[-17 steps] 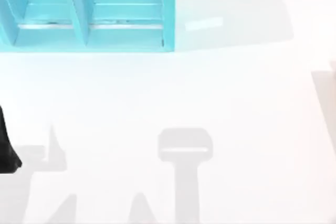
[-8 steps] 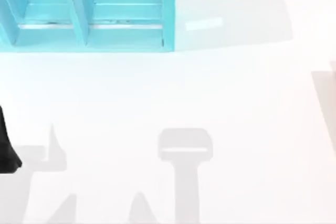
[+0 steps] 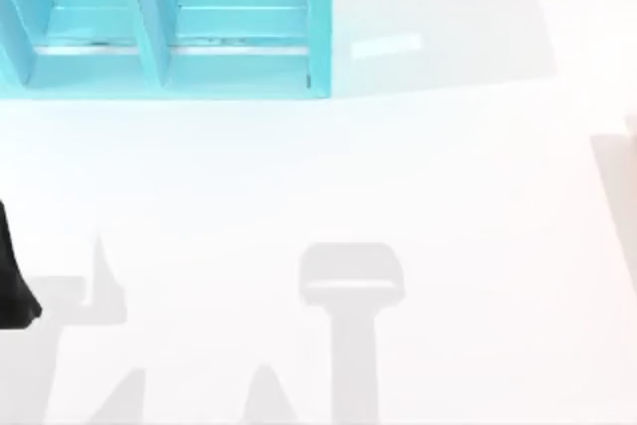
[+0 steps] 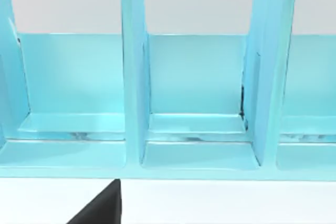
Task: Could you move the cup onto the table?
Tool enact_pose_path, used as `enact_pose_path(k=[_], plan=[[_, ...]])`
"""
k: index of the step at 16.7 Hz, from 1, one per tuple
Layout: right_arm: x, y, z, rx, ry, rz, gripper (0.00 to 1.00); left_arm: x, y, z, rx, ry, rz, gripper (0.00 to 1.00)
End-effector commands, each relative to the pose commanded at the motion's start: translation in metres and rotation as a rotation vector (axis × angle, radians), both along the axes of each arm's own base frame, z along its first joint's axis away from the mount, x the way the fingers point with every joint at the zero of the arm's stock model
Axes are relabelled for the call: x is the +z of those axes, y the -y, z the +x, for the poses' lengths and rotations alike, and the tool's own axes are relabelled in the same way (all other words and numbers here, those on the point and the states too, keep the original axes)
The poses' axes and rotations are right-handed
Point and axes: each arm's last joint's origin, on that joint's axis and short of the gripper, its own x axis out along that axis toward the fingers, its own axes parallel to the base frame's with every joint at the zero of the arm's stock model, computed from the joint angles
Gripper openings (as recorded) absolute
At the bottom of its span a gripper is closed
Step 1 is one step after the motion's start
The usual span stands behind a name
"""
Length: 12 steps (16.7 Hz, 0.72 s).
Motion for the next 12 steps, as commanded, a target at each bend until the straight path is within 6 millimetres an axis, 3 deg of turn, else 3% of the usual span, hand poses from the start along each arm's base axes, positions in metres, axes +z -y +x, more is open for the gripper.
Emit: enact_pose_path(k=[12], plan=[[0.0000, 0.0000, 0.0000, 0.000, 0.000, 0.000, 0.10, 0.0000, 0.0000, 0.0000, 0.000, 0.000, 0.000, 1.00]])
